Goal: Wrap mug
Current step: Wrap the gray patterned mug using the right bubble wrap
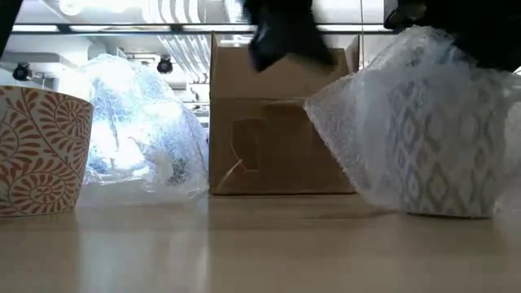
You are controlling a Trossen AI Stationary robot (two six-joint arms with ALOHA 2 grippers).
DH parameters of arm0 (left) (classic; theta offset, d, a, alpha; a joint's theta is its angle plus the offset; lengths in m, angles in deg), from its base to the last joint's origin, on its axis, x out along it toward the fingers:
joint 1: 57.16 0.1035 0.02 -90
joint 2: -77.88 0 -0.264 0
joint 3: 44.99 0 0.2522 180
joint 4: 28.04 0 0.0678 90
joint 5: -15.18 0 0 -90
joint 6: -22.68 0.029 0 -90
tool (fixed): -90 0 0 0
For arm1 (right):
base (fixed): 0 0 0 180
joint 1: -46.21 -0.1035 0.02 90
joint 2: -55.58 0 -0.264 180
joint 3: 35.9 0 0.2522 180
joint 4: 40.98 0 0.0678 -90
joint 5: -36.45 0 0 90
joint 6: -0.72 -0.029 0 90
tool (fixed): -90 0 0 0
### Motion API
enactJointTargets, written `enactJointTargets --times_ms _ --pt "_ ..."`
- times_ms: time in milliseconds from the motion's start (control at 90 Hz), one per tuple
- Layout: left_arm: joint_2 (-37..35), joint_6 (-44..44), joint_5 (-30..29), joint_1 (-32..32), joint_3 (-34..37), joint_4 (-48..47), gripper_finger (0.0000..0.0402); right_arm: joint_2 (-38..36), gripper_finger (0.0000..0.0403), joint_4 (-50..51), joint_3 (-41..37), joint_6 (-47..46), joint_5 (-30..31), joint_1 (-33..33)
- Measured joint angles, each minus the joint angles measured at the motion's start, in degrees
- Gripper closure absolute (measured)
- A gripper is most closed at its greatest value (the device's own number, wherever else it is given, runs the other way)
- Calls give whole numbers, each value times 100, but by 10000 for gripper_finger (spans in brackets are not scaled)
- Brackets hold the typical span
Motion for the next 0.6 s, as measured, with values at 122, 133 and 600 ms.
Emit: enactJointTargets --times_ms 122,133,600 --pt "81 -39 -70 12 389 200 401 0 396 -59 -2 39 25 0" --pt "99 -21 -74 12 430 258 401 0 396 -63 -2 45 29 0" --pt "310 851 48 41 751 3654 401 0 396 -298 -4 148 49 2"
